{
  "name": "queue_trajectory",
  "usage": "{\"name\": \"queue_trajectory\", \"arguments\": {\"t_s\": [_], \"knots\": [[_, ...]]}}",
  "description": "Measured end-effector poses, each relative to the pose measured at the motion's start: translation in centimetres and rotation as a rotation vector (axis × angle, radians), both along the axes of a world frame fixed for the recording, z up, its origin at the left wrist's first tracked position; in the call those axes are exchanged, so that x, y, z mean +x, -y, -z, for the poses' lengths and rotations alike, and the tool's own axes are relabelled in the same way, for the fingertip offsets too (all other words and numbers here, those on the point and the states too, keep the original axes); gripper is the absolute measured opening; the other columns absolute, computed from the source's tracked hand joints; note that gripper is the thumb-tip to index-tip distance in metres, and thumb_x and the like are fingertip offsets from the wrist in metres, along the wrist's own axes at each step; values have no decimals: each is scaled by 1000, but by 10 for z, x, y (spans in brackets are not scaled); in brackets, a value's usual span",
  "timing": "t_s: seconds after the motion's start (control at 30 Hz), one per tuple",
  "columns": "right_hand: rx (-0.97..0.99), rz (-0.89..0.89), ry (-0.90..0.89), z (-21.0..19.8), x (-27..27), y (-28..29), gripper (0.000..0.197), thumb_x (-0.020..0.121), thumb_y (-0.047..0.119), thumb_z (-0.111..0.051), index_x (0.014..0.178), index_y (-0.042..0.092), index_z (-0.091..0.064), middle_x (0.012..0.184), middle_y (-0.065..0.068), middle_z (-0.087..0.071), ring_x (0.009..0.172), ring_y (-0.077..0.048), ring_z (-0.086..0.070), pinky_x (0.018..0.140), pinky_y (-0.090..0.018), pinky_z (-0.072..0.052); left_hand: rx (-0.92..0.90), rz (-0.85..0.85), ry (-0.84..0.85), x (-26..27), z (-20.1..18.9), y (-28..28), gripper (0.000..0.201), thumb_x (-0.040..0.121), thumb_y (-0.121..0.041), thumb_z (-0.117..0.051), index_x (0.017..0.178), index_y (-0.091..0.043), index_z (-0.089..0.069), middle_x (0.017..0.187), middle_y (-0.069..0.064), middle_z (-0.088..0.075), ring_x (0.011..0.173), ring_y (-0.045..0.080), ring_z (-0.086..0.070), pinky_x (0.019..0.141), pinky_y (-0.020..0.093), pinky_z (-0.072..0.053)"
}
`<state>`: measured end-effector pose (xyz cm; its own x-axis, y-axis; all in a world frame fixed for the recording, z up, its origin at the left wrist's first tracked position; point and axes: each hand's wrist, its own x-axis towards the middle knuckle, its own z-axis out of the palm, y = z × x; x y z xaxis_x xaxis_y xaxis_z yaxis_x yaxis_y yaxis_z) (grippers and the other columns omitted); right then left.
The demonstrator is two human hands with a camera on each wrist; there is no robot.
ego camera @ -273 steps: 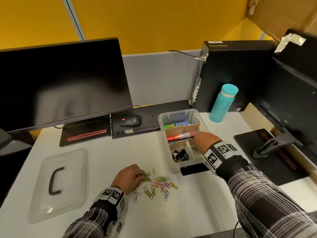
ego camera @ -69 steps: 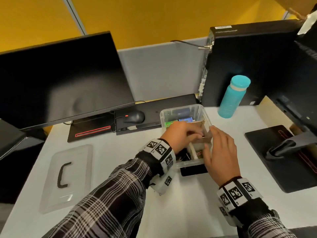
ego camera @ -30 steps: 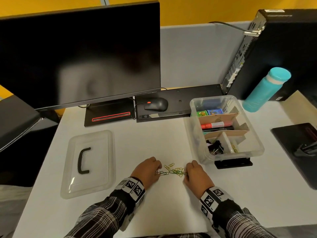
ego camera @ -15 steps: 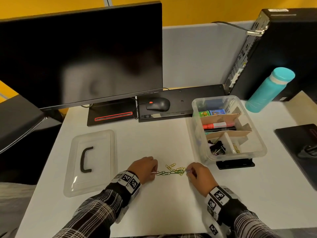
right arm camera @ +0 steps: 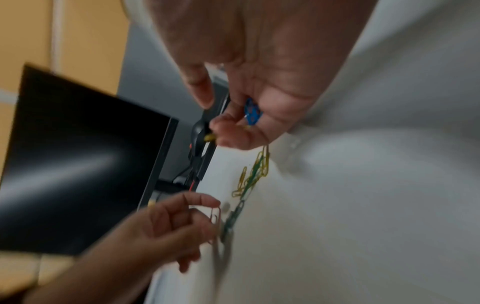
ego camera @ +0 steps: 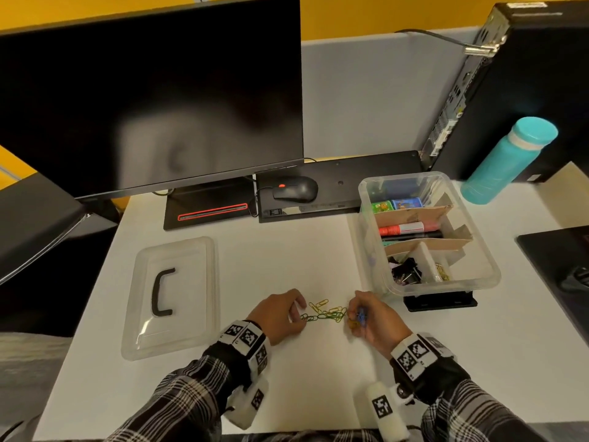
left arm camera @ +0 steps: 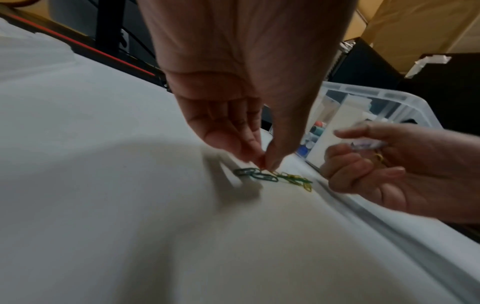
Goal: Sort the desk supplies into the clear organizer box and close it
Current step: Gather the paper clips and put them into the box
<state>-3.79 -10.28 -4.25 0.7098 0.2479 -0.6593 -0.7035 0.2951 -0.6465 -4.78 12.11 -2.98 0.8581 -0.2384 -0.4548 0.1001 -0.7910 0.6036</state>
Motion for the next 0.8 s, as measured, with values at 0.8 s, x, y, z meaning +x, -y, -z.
{"name": "queue_trajectory", "arguments": {"t_s": [0.8], "knots": [[-1161, -969, 824, 3, 13, -25, 14, 95, 29, -41, 96, 15, -44, 77, -5, -58, 66, -22, -53, 56, -30, -37, 437, 99, 316, -3, 13, 25, 22, 92, -11, -42, 113, -10, -50, 112, 6, -55, 106, 23, -49, 72, 32, -43]]}}
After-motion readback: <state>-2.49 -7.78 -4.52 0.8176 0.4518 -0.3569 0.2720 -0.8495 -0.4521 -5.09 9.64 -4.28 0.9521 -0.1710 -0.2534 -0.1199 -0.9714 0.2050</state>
